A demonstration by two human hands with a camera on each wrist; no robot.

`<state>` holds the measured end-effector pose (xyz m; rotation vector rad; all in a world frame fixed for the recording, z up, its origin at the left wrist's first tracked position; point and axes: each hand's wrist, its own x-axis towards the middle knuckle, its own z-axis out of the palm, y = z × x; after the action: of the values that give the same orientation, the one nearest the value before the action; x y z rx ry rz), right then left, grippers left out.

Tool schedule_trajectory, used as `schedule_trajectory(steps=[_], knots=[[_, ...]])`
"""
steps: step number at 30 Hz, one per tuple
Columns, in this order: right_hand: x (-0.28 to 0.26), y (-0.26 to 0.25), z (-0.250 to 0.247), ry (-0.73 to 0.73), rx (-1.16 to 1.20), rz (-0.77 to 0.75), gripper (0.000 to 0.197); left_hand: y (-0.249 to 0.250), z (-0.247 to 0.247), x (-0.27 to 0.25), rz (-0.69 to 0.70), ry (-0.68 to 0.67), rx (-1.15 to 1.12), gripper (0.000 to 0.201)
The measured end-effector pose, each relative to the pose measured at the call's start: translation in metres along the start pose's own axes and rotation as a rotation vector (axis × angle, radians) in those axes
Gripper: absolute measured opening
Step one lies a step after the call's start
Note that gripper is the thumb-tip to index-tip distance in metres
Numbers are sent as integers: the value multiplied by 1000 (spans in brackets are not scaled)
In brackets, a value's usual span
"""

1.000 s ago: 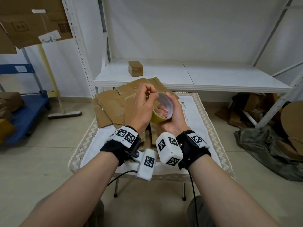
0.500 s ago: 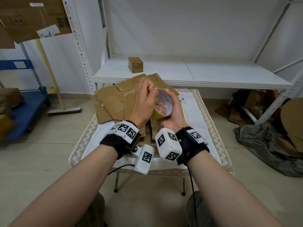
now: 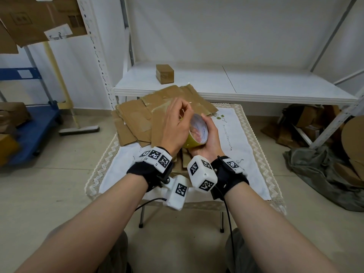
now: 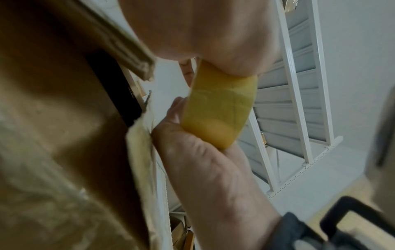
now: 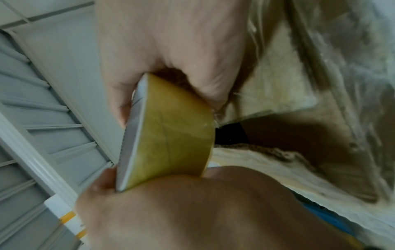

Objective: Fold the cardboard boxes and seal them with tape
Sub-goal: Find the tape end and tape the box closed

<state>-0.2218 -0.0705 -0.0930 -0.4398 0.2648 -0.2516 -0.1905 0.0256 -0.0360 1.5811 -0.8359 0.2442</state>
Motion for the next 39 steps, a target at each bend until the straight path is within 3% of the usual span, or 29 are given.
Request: schedule_trajectory(steps=[4,6,10,14,22,39], knots=[[1,3,2,-22,-47,30,54,2,-3,2,51,36,7,43],[2,2,3,-48,-73,54,55,4,-4,4,48,49,0,48],[4,1,3,-83,-61,68,49,2,-2,3,34,95,1,33],[1,0,4,-119,-76,39,38,0,-1,3,-3,115,-101,37],[-5,1,9,-137,-51,41,29,-2,0,4,-71,162,-145,23],[-9,0,5,-138,-27,91,26,-4,-2,3,-150,198,-176,40]])
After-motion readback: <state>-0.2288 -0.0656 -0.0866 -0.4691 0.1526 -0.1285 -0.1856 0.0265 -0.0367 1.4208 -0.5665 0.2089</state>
